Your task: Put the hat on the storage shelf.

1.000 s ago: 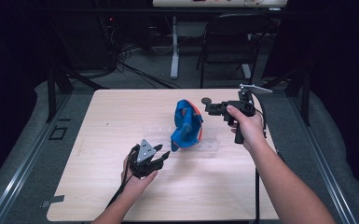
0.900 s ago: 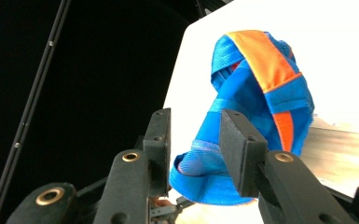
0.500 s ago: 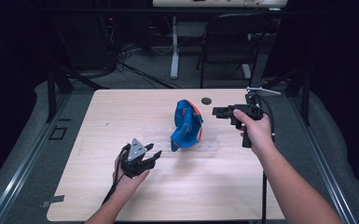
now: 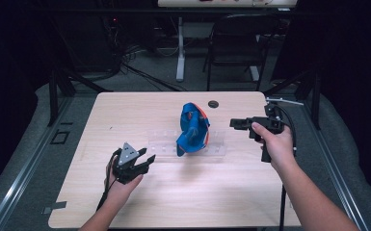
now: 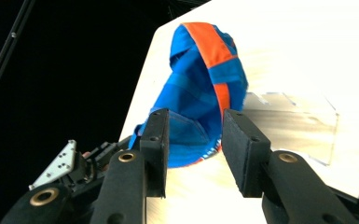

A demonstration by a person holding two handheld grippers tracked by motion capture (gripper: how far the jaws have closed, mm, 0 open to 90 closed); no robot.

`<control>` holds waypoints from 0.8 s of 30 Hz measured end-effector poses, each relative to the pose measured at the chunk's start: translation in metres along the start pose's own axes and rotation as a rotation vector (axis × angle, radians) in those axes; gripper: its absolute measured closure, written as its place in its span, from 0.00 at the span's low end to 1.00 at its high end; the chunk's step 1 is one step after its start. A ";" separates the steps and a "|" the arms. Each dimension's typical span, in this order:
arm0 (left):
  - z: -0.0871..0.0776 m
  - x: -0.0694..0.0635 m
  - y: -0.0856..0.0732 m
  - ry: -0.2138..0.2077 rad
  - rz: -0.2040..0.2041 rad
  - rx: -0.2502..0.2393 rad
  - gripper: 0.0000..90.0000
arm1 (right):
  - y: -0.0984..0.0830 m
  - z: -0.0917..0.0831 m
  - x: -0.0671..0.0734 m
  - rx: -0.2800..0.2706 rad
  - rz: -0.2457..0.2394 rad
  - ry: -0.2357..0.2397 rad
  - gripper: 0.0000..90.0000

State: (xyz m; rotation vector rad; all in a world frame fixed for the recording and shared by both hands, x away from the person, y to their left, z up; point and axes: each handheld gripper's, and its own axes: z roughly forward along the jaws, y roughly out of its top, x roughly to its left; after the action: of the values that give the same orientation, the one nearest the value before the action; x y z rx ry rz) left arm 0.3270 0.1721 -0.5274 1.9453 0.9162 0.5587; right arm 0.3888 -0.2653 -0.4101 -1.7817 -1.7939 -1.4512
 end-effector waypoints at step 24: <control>-0.036 0.035 -0.029 0.055 -0.057 0.044 0.58 | -0.062 -0.030 -0.043 -0.037 -0.087 -0.186 0.68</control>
State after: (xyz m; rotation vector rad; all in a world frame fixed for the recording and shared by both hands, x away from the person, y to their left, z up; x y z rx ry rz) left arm 0.3135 0.2278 -0.5334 1.9447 1.0234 0.5654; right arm 0.3320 -0.3004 -0.4569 -1.9370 -1.9686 -1.3984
